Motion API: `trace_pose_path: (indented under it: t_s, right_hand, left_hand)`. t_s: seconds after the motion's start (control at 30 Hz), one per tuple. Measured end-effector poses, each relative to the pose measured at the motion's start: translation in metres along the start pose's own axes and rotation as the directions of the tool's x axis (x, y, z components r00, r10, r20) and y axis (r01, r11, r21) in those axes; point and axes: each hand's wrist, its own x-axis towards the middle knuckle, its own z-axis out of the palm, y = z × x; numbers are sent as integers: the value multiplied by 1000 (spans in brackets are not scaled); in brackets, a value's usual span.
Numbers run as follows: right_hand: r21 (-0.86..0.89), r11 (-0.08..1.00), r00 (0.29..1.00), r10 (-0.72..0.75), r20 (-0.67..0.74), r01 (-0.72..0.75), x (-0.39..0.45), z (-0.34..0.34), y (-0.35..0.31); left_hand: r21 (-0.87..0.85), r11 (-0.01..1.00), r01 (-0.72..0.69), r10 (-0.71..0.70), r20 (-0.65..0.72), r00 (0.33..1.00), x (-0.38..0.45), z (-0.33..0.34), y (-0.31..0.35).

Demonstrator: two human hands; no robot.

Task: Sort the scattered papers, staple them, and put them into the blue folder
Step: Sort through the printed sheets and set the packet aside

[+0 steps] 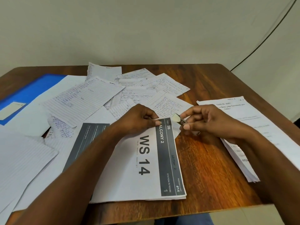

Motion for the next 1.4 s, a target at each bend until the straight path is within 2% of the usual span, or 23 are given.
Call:
trace_pose_path:
  t_s: [0.17,0.27,0.5,0.93,1.1,1.4]
  right_hand:
    - [167,972,974,132,184,-164,18,-12,2]
    - [203,951,949,177,260,-233,26,-13,6]
    - [235,946,929,135,344,-224,41,-11,9]
    - [300,927,931,114,347,-226,41,-13,15]
    - [232,951,939,124,322,-205,37,-11,10]
    - [87,976,965,178,195,-198,35,0,-11]
  left_hand:
    - [-75,997,18,-19,-16,1000,-5,2,-2]
    - [-66,998,14,-17,-38,999,-6,4,-2]
    - [-9,1000,10,-10,-63,998,-2,5,-4]
    - [5,999,45,-44,-106,993,1,7,3]
    - [-12,999,39,-40,-112,993,0,7,2]
    - [13,1000,17,-15,-128,992,0,10,2]
